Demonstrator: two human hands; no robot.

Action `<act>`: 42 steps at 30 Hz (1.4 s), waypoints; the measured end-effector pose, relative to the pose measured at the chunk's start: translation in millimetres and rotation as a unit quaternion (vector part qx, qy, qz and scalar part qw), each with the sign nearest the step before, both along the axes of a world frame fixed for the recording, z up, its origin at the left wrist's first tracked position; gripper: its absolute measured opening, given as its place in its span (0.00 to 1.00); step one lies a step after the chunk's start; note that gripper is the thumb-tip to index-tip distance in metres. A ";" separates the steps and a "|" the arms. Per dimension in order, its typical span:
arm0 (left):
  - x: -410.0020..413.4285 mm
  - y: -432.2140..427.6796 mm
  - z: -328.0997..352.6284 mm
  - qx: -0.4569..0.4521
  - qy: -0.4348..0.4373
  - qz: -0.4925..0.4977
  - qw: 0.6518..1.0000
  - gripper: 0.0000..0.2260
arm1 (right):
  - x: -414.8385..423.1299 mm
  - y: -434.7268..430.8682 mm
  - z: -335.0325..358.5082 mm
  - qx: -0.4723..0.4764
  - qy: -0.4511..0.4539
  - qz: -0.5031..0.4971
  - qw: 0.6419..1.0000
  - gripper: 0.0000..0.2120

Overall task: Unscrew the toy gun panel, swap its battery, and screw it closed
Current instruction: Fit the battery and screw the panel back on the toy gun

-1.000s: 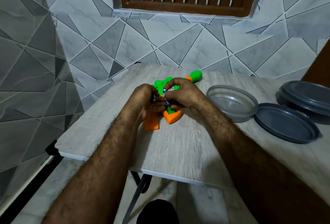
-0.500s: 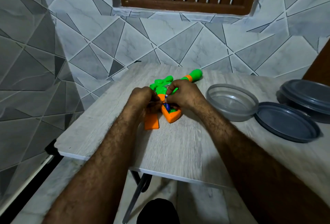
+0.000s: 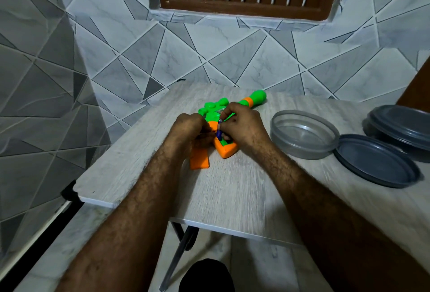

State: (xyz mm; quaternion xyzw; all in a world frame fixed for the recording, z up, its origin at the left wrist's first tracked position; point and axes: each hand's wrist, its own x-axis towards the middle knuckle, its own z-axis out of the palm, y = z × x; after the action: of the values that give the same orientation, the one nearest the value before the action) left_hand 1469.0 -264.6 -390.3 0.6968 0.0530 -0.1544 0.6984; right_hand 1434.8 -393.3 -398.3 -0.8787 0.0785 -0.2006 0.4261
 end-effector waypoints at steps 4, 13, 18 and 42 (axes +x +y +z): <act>-1.9 0.6 2.3 0.001 0.001 0.000 1.000 0.12 | 3.6 -2.4 5.1 -0.062 0.047 0.005 0.997 0.03; -3.7 -1.2 2.3 -0.003 0.003 0.001 1.000 0.05 | 5.4 -3.1 22.9 -0.238 0.136 0.046 0.961 0.04; -1.2 -4.2 1.2 0.000 0.001 0.013 1.000 0.03 | 7.6 -5.3 22.8 -0.254 0.151 0.063 0.953 0.08; -2.2 -4.9 1.0 0.020 0.006 0.016 1.000 0.06 | 6.3 -2.4 37.6 -0.164 0.217 0.076 0.959 0.10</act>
State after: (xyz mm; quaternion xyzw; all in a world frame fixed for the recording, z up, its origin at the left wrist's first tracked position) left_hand 1466.7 -269.5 -389.3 0.7091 0.0715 -0.1465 0.6860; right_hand 1441.1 -395.7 -360.7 -0.9624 0.0679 0.0176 0.2624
